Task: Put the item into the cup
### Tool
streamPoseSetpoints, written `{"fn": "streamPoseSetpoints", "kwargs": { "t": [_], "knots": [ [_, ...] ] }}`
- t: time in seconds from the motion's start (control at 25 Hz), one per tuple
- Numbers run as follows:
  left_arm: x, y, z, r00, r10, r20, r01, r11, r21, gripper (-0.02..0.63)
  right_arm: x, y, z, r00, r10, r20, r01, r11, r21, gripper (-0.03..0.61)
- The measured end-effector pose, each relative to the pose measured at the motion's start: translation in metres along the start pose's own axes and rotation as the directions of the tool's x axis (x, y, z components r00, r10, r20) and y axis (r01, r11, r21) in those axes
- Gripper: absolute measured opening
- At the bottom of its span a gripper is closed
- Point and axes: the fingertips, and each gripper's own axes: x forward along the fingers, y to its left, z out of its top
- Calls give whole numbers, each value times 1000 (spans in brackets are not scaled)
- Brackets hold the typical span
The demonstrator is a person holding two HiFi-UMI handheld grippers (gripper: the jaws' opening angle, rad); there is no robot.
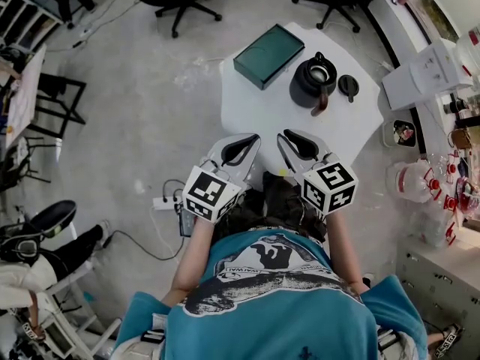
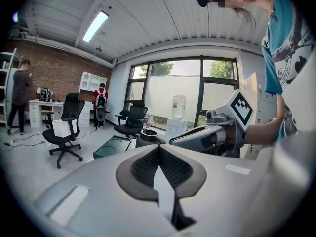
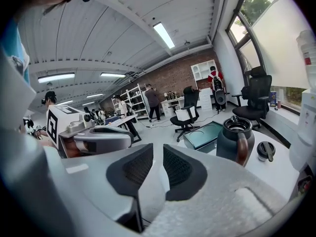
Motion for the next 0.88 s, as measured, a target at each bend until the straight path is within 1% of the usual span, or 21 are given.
{"fn": "streamPoseSetpoints", "kwargs": {
  "t": [0.24,0.4,0.68,0.88],
  "knots": [
    [-11,-7,-9,1000,-8,-6,8,1000,5,2,-5,15,-12,1000,6,-6,-6,1000,-1,49],
    [-14,-14,-5,1000,-14,9,14,1000,20,2,-10,25,-12,1000,14,10,-14,1000,-6,3],
    [-18,-24,-9,1000,-16,-1,16,999,30,2,-17,32,-16,1000,10,8,-10,999,-48,3],
    [-20,-22,-8,1000,-6,4,6,999,35,2,-18,38,-15,999,24,27,-23,999,-41,3]
  ]
}}
